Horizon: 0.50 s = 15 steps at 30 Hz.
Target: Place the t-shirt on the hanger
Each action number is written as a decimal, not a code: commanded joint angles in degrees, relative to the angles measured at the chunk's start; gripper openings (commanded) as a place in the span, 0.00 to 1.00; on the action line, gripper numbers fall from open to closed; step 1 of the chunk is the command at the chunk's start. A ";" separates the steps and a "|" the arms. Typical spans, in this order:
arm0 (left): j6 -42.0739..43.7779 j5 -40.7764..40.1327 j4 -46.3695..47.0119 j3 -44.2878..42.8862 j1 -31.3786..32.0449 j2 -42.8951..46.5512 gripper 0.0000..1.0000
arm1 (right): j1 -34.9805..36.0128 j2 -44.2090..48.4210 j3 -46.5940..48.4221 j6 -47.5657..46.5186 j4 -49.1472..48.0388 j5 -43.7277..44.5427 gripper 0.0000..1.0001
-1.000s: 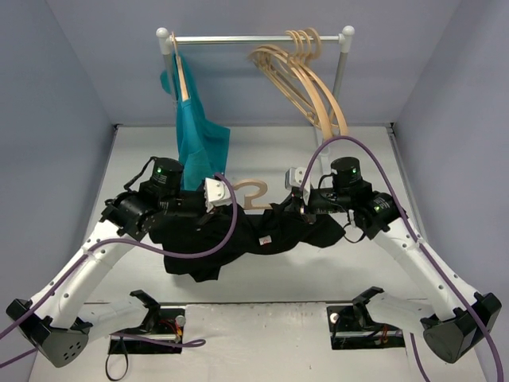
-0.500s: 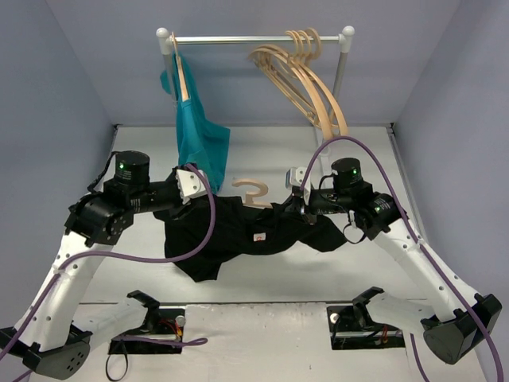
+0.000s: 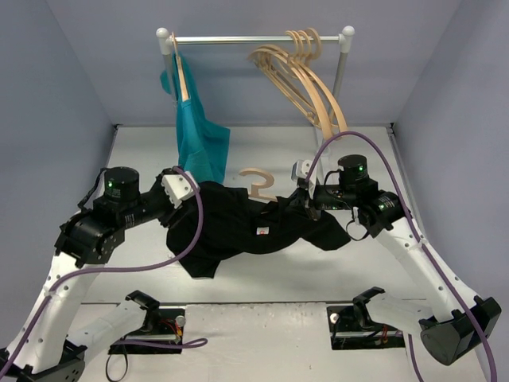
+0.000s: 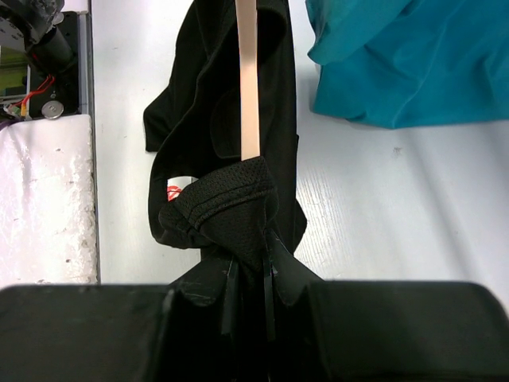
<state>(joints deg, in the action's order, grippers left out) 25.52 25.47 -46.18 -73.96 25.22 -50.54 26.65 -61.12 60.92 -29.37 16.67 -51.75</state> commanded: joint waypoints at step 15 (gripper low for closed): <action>-9.32 -2.67 11.84 5.44 0.69 -3.49 0.50 | -0.55 0.21 3.17 1.23 -4.45 -2.75 0.00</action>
<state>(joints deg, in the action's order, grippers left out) 20.24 25.29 -42.00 -69.40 25.21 -55.93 26.55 -61.16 60.99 -28.56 16.73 -51.86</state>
